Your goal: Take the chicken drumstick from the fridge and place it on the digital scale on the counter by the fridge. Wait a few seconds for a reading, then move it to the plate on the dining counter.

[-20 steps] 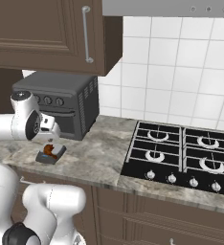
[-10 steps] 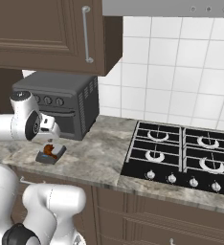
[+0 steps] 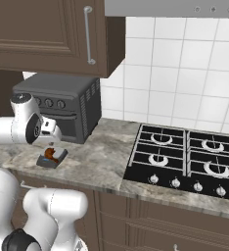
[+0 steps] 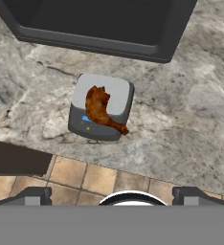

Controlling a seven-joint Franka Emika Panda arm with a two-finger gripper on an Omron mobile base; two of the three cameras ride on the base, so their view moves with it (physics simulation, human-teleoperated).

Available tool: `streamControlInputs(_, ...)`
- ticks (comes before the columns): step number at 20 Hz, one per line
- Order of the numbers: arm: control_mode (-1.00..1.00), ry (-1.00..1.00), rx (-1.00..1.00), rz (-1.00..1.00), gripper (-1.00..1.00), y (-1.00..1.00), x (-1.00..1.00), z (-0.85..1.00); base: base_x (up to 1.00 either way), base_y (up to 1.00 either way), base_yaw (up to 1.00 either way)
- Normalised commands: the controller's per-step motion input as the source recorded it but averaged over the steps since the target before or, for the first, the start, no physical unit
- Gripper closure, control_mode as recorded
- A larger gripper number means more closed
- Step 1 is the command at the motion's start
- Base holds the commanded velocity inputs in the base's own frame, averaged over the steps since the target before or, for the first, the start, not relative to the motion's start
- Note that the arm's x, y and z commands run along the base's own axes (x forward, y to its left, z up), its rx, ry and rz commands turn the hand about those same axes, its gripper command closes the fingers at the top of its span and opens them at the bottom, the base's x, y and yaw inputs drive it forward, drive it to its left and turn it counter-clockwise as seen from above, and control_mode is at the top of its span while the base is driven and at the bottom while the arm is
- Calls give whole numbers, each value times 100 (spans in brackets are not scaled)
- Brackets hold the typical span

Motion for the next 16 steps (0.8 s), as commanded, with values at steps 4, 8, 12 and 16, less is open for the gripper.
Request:
streamControlInputs(4,-100,0,0,0,-100,0,0,0,0,0,0)
streamControlInputs(8,-100,0,0,0,-100,0,0,0,0,0,0)
streamControlInputs(12,-100,0,0,0,-100,0,0,0,0,0,0)
streamControlInputs(16,-100,0,0,0,-100,0,0,0,0,0,0)
